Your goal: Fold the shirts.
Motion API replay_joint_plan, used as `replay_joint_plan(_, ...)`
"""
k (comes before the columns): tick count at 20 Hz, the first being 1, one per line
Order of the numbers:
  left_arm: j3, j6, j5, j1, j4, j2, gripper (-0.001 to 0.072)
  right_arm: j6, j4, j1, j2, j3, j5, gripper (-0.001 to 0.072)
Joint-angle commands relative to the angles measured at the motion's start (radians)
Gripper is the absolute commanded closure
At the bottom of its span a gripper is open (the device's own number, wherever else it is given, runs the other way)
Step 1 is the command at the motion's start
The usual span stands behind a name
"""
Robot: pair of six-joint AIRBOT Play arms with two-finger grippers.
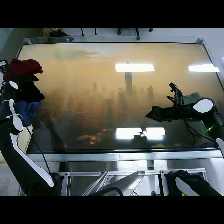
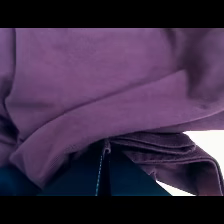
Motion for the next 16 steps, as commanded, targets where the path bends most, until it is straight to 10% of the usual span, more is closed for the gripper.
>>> replay_joint_plan(1, 0.016, 0.01, 0.05, 0.001, -0.002, 0.011, 0.0687, 0.0, 0.0, 0.001, 0.0, 0.0, 0.001, 0.0692)
replay_joint_plan(9, -0.1, 0.051, -0.022, -0.019, 0.002, 0.297, 0.0687, 0.0, 0.0, 0.001, -0.016, 0.0, 0.001, 0.0692)
replay_joint_plan(16, -0.151, 0.08, -0.637, 0.043, 0.002, 0.407, 0.0687, 0.0, 0.0, 0.001, -0.024, 0.0, 0.001, 0.0692)
